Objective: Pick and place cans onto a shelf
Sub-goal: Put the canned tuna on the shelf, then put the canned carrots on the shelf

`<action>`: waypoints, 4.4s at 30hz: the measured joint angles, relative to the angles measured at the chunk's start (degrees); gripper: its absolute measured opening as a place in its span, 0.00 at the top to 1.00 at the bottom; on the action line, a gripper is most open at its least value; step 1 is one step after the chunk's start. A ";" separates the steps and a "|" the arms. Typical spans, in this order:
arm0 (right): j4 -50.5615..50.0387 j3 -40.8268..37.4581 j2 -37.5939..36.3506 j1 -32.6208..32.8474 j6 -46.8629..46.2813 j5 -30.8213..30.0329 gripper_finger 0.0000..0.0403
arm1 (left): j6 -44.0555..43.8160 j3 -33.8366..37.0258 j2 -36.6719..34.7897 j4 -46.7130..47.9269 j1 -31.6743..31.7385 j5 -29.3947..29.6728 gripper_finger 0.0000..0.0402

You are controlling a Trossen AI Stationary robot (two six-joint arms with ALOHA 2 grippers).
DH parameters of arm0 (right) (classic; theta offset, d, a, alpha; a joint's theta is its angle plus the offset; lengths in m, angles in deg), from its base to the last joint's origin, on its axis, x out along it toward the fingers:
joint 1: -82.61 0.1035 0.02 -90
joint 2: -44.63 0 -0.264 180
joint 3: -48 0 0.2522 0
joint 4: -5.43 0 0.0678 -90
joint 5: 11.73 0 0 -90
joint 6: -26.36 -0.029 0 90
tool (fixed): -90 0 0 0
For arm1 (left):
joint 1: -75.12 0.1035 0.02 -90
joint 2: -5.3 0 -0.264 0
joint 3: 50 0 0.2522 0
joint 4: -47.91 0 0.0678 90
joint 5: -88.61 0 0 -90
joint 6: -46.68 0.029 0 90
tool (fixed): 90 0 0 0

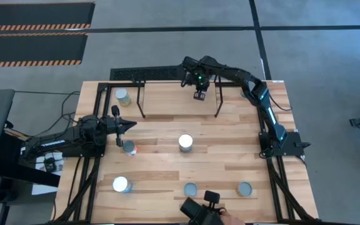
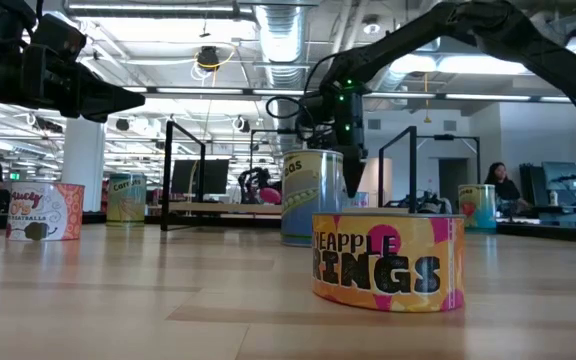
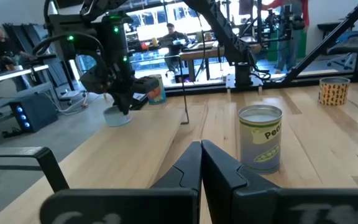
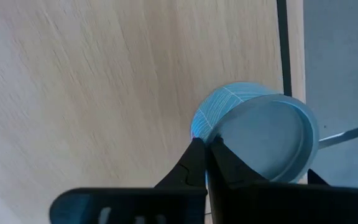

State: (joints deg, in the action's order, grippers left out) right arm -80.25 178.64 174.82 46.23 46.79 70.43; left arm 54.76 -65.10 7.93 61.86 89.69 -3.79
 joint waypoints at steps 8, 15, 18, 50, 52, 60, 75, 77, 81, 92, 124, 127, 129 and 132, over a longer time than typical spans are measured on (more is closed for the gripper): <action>-0.31 0.00 -0.04 0.00 -0.75 -0.34 0.89 | -0.20 0.00 0.00 0.00 0.00 -0.02 1.00; -0.20 -0.03 -0.05 0.14 -0.90 -1.79 0.79 | -0.20 0.00 0.00 0.00 0.00 -0.01 1.00; -0.32 0.08 -0.04 0.57 -0.96 -4.21 0.74 | -0.20 0.02 0.00 0.00 0.00 0.00 1.00; 28.08 3.18 -9.88 15.75 -3.47 8.42 0.99 | -1.22 0.04 0.00 0.22 -0.02 1.31 1.00; 33.32 -1.92 -10.21 16.41 -5.54 8.43 0.99 | -1.22 0.04 0.00 0.24 -0.02 1.31 1.00; 68.08 -25.93 -16.97 20.68 -11.13 7.55 0.99 | -1.67 0.04 0.75 0.28 -0.02 1.33 1.00; 90.06 -58.83 -45.10 31.96 -11.16 -0.51 0.99 | -2.12 -0.88 3.02 -0.25 -0.02 4.56 1.00; 88.55 -60.37 -48.56 35.03 -8.61 -2.03 0.99 | -1.49 -1.56 3.02 0.03 -0.02 6.06 1.00; 85.64 -65.22 -55.20 39.53 -6.56 -2.53 0.99 | -1.90 -4.83 3.02 1.81 0.00 10.76 1.00; 111.34 -94.18 -68.42 39.22 -10.35 -4.04 0.99 | -9.68 -14.69 8.95 12.07 0.04 23.55 1.00; 112.67 -110.42 -93.22 32.26 -5.99 3.64 0.98 | 8.61 -53.62 58.31 58.48 25.01 15.90 1.00; 112.61 -110.42 -93.22 32.22 -5.98 3.62 0.98 | 13.70 -53.61 59.81 56.49 30.15 12.71 1.00; 112.52 -110.42 -93.18 32.22 -5.97 3.61 0.98 | 18.03 -52.67 59.89 54.17 33.36 10.52 1.00; 112.32 -110.42 -93.13 32.22 -5.97 3.61 0.98 | 23.25 -49.31 59.86 51.09 37.84 6.73 1.00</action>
State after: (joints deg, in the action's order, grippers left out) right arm 32.07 68.22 81.69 78.44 40.82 74.04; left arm 78.01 -114.41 67.79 112.95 127.52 2.95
